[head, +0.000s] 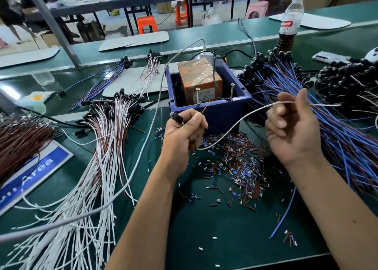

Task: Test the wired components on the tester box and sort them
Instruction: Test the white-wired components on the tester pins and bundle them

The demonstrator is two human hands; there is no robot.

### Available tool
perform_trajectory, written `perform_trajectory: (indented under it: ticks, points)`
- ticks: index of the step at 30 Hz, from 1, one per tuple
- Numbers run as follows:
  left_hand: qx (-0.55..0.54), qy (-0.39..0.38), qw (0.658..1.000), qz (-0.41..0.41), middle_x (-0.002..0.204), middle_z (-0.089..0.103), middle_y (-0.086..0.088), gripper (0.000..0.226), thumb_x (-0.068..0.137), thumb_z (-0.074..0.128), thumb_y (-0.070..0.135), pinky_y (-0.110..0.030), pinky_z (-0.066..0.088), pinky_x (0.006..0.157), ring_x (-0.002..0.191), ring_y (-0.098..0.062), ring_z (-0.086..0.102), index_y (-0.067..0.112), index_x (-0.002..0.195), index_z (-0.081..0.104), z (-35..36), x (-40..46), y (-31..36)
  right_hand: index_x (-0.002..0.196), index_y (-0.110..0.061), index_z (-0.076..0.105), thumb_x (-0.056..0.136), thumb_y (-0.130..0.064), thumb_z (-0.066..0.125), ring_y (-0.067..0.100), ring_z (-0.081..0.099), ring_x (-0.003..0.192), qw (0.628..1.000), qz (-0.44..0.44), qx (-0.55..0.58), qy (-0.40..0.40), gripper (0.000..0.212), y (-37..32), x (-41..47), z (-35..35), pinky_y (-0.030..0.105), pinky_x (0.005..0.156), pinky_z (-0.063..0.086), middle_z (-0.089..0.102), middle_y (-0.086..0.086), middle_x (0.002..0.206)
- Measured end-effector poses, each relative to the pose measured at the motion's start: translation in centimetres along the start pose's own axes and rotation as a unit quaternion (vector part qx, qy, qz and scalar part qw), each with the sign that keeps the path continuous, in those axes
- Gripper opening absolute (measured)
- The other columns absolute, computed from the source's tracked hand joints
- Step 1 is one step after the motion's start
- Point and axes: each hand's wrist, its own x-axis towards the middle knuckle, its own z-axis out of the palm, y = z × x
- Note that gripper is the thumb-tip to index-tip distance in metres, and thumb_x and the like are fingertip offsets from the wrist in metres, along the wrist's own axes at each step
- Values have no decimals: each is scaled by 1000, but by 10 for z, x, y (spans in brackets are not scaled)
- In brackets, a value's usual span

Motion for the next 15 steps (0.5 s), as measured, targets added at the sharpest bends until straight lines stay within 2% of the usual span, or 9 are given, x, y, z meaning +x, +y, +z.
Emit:
perform_trajectory:
  ticks: [2,4,7,8,9,11,13,14,15]
  points:
    - [-8,2,1000,-7,57,36,3,29,102,51,22,-19,24,46,51,-12,23,17,77,64,2,0,2,78,-19,72,109,-45,40,6,40,41,999,14,-34,-19,52,0,-1,2,16,34,31,53,-4,59]
    - [-12,-2,1000,-9,61,38,-8,27,101,52,24,-20,22,44,51,-11,23,18,78,65,5,0,3,74,-18,73,104,-50,48,9,41,35,985,44,-147,-85,51,4,-8,6,14,35,31,53,-2,53]
    - [-38,-39,998,-15,84,49,-25,27,102,50,22,-19,20,46,50,-8,21,18,80,66,10,-2,5,74,-11,74,97,-60,61,14,42,29,919,128,-300,-223,56,16,-20,14,14,35,30,55,6,47]
    - [-41,-53,998,-17,96,59,-23,28,103,50,21,-19,20,46,49,-6,23,18,81,67,12,-2,5,74,-10,74,96,-60,61,14,42,28,893,149,-342,-252,56,19,-23,16,14,35,29,56,7,46]
    - [-36,-66,997,-21,111,69,-14,29,103,49,20,-19,21,46,48,-4,25,18,81,67,14,-3,5,73,-11,74,97,-58,59,14,42,28,873,163,-373,-270,55,21,-25,18,14,34,29,56,8,46]
    - [-4,-87,996,-37,127,71,-10,29,104,50,22,-24,30,49,51,-9,38,20,82,70,18,-5,5,71,-12,72,101,-55,55,14,42,27,850,177,-405,-288,54,23,-26,19,15,32,28,56,8,45]
    - [16,-88,995,-51,122,73,-16,27,103,54,24,-39,43,66,74,-31,58,19,86,74,20,-6,1,72,-16,72,103,-53,53,13,43,27,844,189,-406,-295,52,24,-27,19,15,31,29,55,7,45]
    - [17,-86,995,-52,115,74,-18,26,103,55,24,-43,47,73,86,-36,61,18,88,76,19,-6,-1,74,-18,72,103,-51,54,13,44,27,844,193,-401,-298,48,24,-28,19,15,31,30,55,7,46]
    - [17,-86,995,-49,108,74,-20,25,102,57,24,-44,51,73,89,-36,65,17,90,77,19,-6,-3,78,-21,73,104,-50,55,13,45,28,845,194,-395,-305,43,24,-28,19,15,31,32,56,7,46]
